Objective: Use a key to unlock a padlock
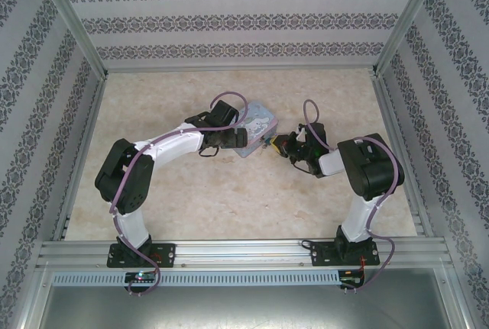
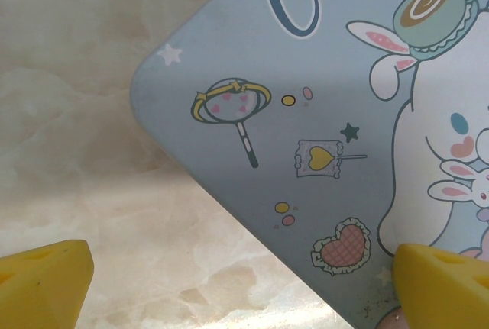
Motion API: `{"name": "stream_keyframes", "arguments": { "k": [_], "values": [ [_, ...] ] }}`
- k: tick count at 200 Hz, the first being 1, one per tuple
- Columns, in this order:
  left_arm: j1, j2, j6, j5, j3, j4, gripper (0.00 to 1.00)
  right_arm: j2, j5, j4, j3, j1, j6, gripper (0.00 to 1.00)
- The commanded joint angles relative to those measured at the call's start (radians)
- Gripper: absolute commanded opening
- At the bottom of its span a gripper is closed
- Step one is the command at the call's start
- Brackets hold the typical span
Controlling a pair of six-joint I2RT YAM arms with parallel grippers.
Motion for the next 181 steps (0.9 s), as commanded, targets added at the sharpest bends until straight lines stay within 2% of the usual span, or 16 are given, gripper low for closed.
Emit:
{"name": "stream_keyframes", "arguments": {
  "k": [1,40,75,115,152,181],
  "values": [
    [-0.006,0.039,0.024,-0.031,-0.043,-0.125,1.0,-0.046,-0.032,-0.006,-0.021,-0.016,-0.036,0.0],
    [-0.004,0.013,0.02,0.018,-0.034,-0.112,1.0,-0.154,-0.051,-0.019,-0.111,-0.009,-0.037,0.0],
    [0.008,-0.024,0.006,0.092,-0.013,-0.092,1.0,-0.239,-0.049,-0.023,-0.198,0.054,-0.038,0.0],
    [0.032,-0.063,-0.028,0.213,0.003,-0.05,1.0,-0.257,0.009,-0.012,-0.216,0.247,-0.02,0.0],
    [0.057,-0.095,-0.045,0.239,0.029,-0.063,1.0,-0.212,0.079,-0.01,-0.146,0.452,-0.008,0.0],
    [0.071,-0.112,-0.043,0.238,0.051,-0.081,1.0,-0.109,0.095,0.015,-0.077,0.55,0.009,0.0]
  ]
}}
